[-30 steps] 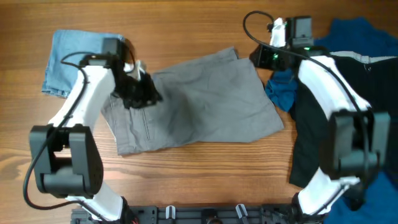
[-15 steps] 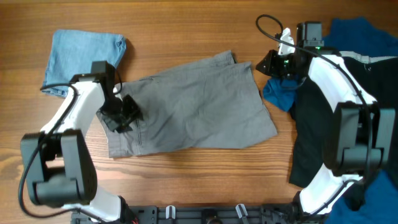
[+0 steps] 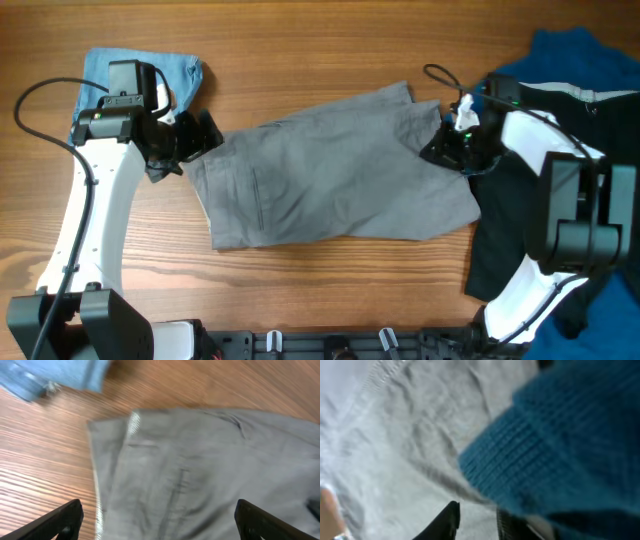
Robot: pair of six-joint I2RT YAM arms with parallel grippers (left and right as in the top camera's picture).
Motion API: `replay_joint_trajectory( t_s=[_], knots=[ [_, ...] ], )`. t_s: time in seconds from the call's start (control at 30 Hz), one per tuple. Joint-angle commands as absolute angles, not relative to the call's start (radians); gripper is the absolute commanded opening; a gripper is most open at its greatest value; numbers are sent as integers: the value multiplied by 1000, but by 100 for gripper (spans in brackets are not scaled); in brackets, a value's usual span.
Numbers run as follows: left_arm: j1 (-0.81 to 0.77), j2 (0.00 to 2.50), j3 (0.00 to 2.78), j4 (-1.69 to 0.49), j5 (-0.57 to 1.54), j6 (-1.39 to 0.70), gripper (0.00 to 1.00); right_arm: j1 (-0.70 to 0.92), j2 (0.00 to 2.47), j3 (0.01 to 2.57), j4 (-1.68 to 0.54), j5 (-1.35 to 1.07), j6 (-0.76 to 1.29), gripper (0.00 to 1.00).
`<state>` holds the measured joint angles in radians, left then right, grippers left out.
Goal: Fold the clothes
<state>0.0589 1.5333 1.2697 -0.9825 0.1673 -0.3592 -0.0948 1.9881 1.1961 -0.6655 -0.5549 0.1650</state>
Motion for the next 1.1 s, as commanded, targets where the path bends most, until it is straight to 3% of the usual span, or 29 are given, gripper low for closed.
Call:
replay_joint_trajectory(
  t_s=[0.0,0.07,0.13,0.27,0.43,0.5,0.57,0.67,0.73,0.83,1.07],
  knots=[
    [57,1559,1277,-919,56,-266,96,-107,1912,1213,-658,-714,47,48],
    [57,1605,1276,-878,59,-209,92,-106,1843,1215,-631,-716,45,50],
    [57,1680,1276,-823,63,-126,79,-106,1777,1215,-588,-709,62,52],
    [57,1806,1277,-685,93,-104,84,-106,1744,1215,-485,-670,146,53],
    [56,1905,1277,-631,167,-104,79,-106,1744,1215,-464,-558,165,56],
    [56,1921,1277,-633,168,-112,62,-106,1744,1215,-456,-507,165,56],
    [56,1921,1277,-648,175,-116,56,-106,1745,1215,-446,-442,189,56],
    [56,1921,1277,-701,175,-116,32,-106,1745,1214,-422,-414,187,56],
    [56,1921,1277,-735,175,-116,28,-106,1745,1214,-403,-389,187,57],
    [57,1921,1277,-738,175,-116,4,-106,1745,1214,-390,-325,187,58],
    [57,1906,1277,-742,175,-169,4,-106,1843,1214,-286,-310,129,55]
  ],
)
